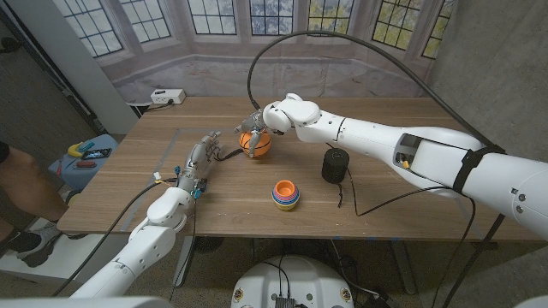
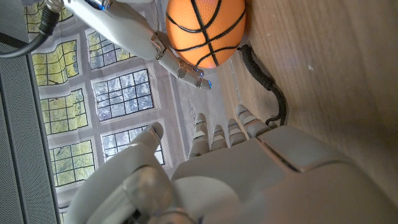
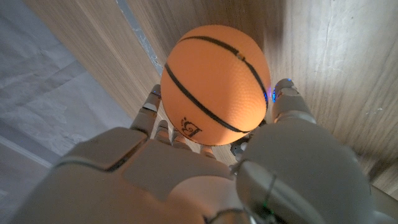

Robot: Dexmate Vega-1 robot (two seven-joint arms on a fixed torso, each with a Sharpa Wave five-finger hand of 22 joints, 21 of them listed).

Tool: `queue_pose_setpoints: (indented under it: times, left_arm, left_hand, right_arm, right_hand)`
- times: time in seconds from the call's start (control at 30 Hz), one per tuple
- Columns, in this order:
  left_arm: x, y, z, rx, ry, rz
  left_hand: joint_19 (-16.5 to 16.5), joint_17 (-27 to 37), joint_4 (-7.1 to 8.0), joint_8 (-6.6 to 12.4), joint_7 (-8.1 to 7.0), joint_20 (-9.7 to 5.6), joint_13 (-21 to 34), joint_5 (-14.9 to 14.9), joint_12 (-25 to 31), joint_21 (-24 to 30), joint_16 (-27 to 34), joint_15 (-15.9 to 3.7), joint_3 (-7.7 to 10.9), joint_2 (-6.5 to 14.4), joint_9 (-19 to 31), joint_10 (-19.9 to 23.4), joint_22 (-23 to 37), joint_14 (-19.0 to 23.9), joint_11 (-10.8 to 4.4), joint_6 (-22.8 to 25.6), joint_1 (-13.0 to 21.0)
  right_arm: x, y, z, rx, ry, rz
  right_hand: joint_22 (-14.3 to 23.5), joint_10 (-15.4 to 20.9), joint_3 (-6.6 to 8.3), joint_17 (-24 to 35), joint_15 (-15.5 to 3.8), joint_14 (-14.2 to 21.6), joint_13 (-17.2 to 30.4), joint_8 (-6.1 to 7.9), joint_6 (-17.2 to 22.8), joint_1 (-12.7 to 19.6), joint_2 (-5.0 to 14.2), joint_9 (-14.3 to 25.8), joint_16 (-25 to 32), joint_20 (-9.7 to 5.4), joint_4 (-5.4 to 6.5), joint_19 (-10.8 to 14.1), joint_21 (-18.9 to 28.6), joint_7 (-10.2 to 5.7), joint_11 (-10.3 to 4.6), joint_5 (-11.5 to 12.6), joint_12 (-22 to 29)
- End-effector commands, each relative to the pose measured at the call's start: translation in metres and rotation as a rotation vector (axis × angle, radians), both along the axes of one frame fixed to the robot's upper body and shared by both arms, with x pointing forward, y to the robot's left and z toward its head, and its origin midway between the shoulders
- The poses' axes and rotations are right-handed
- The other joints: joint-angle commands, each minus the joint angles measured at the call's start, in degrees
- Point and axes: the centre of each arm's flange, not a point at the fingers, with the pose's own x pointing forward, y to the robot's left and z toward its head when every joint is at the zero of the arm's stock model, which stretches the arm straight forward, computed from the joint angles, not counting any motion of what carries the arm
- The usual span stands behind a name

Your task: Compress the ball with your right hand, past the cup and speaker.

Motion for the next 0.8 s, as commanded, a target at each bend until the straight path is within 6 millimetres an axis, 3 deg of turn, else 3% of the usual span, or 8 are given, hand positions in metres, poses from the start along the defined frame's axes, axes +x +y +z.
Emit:
queue_pose_setpoints:
  times: [0.03,0.4,0.63,0.8]
  left_arm:
    - [0.0007,-0.0039,-0.0018,0.0,0.007,-0.003]
    - [-0.0008,-0.004,-0.0022,-0.001,0.006,-0.002]
    - [-0.0005,-0.0017,-0.0049,-0.01,0.01,-0.003]
    - [0.0022,-0.0022,-0.0052,-0.01,0.013,-0.009]
  left_hand:
    - [0.54,0.18,0.0,-0.03,-0.03,0.04,0.32,-0.18,0.51,-0.34,0.15,0.21,0.41,0.11,0.29,0.18,0.05,0.31,0.09,0.49,-0.41]
    - [0.56,0.18,-0.07,-0.19,-0.08,0.06,0.33,-0.18,0.45,-0.4,0.11,0.21,0.55,0.08,0.34,0.17,0.06,0.34,0.06,0.59,-0.52]
    - [0.57,0.18,-0.09,-0.28,-0.11,0.08,0.33,-0.18,0.43,-0.43,0.09,0.2,0.63,0.06,0.36,0.19,0.06,0.33,0.09,0.6,-0.6]
    - [0.57,0.18,-0.11,-0.36,-0.11,0.14,0.33,-0.19,0.42,-0.46,0.07,0.22,0.69,0.04,0.38,0.21,0.06,0.35,0.09,0.62,-0.66]
  right_arm:
    - [0.0034,-0.0026,-0.0061,-0.006,-0.005,0.009]
    - [0.0048,-0.0012,-0.0072,-0.004,0.001,0.015]
    - [0.0052,0.0032,-0.006,-0.014,0.001,0.018]
    - [0.0052,0.004,-0.0065,-0.017,0.002,0.019]
  right_hand:
    - [0.34,-5.87,0.38,0.28,0.0,1.35,1.02,0.77,-11.63,1.26,-0.02,0.48,0.54,-0.06,-0.08,1.06,0.35,0.08,-1.19,0.3,1.19]
    - [0.39,-3.6,0.76,0.92,-0.33,5.23,3.9,2.05,-8.81,3.31,-0.31,1.13,1.5,-0.09,-0.37,3.43,0.67,0.99,-2.89,0.44,4.47]
    - [0.41,-2.79,1.12,1.41,-0.31,7.23,5.44,2.47,-7.62,4.34,-0.19,1.36,2.04,-0.13,-0.37,4.71,0.83,2.91,-3.1,0.53,6.08]
    - [0.43,-2.05,1.39,1.69,-0.31,8.06,6.38,2.6,-7.15,5.02,-0.1,1.49,2.21,-0.13,-0.41,5.46,0.93,2.83,-3.52,0.48,7.17]
